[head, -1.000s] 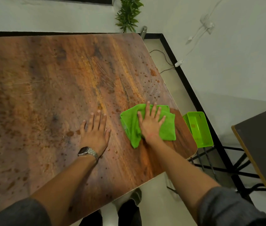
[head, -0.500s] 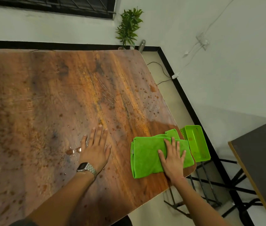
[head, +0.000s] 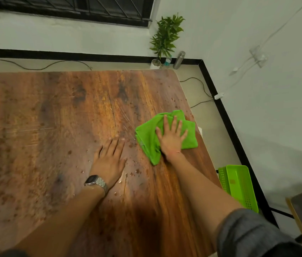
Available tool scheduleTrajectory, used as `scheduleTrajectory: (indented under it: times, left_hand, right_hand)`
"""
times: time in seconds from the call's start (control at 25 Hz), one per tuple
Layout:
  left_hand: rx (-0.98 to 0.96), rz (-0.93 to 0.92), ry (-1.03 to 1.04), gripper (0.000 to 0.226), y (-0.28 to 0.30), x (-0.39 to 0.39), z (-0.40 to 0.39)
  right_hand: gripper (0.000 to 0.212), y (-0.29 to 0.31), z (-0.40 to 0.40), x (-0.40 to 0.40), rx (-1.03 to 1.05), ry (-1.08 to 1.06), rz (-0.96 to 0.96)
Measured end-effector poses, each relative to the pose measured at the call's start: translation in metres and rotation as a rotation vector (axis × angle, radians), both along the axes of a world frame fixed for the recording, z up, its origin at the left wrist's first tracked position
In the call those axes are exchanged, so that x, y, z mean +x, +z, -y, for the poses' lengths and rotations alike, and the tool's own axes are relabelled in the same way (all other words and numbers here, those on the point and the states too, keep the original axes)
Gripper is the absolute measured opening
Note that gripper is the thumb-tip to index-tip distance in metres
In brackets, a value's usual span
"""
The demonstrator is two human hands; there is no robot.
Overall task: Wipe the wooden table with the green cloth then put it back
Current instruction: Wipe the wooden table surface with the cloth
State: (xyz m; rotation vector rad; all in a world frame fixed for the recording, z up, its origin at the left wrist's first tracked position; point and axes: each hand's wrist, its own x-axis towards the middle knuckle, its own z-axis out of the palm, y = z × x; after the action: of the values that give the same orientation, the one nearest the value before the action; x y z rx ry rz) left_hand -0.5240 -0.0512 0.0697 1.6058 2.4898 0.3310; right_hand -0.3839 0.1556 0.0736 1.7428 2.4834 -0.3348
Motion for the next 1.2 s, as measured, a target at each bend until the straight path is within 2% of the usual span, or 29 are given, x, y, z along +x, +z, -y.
scheduleTrajectory:
  times: [0.12, 0.24, 0.4, 0.52, 0.76, 0.88, 1.04, 1.2]
  left_hand:
    - [0.089, 0.068, 0.054, 0.056, 0.01, -0.015, -0.017]
    - [0.123, 0.074, 0.084, 0.054, 0.014, -0.023, -0.026]
    - [0.048, 0.027, 0.052, 0.058, 0.002, -0.026, -0.027]
    - [0.009, -0.024, 0.032, 0.058, -0.003, -0.03, -0.025]
    - [-0.019, -0.071, 0.005, 0.063, -0.008, -0.049, -0.039]
    - [-0.008, -0.059, 0.049, 0.064, -0.009, -0.057, -0.046]
    - [0.025, -0.053, 0.074, 0.064, -0.009, -0.055, -0.048]
    - [0.033, -0.035, 0.071, 0.061, -0.005, -0.055, -0.049]
  right_hand:
    - [0.069, 0.0, 0.053, -0.022, 0.006, 0.21, -0.028]
    - [0.068, 0.004, 0.106, 0.023, 0.034, 0.355, -0.019]
    - [0.07, 0.007, 0.108, 0.12, 0.026, 0.167, 0.078]
    - [0.072, 0.007, 0.067, 0.136, 0.026, 0.037, 0.09]
    - [0.076, 0.003, -0.061, 0.058, 0.021, -0.011, -0.007]
    - [0.072, 0.0, -0.093, -0.007, 0.019, -0.033, -0.038]
    - [0.072, -0.002, -0.068, -0.084, 0.01, 0.173, -0.044]
    - [0.07, -0.002, -0.015, -0.062, 0.051, 0.318, -0.051]
